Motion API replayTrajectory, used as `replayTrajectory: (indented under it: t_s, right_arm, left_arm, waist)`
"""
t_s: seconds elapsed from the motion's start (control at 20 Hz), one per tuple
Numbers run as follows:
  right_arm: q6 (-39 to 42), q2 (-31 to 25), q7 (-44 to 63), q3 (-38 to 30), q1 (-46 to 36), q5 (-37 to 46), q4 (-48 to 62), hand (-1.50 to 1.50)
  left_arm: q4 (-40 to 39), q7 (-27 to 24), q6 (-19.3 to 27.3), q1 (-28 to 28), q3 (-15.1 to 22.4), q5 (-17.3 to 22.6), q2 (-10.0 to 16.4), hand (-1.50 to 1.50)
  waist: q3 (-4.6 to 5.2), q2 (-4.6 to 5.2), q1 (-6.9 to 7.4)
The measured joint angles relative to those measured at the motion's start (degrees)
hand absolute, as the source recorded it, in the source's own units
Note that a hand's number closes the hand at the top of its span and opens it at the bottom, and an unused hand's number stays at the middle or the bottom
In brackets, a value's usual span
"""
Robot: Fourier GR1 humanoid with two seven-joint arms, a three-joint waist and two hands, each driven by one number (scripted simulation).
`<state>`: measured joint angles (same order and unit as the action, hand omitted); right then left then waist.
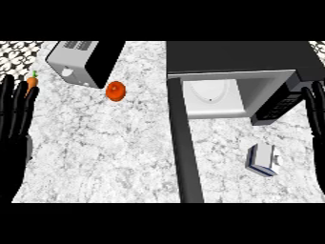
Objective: Pick up the milk, place it into the microwave and close the microwave
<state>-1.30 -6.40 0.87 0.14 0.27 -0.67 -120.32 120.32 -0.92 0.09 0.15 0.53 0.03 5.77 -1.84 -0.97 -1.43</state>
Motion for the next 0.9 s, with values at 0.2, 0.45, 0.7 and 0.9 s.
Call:
replayTrajectory:
  t_s: [0.2,0.45,0.7,0.9]
  right_arm:
    - [-2.3,1.8,0.2,0.2,1.8,1.7,-2.2,-1.50]
    - [-3.0,4.9,0.8,6.7,5.2,1.4,-3.3,-1.50]
    - [-5.8,5.9,3.4,14.8,7.4,2.1,-6.0,-1.50]
    - [-8.4,6.1,2.0,18.3,8.7,3.7,-5.5,-1.50]
  left_arm:
    - [3.7,1.7,1.3,2.4,2.5,-3.4,-0.8,-1.50]
    - [6.3,4.9,4.5,7.0,6.5,-3.2,-3.9,-1.50]
    - [9.2,4.4,6.2,13.9,10.4,-2.3,-5.2,-1.50]
    - [11.8,2.4,5.2,19.8,11.3,-0.9,-4.8,-1.50]
  waist:
    - [1.15,0.52,0.90]
    - [1.64,0.72,1.53]
    - [1.80,0.78,1.67]
    - [1.85,0.81,1.71]
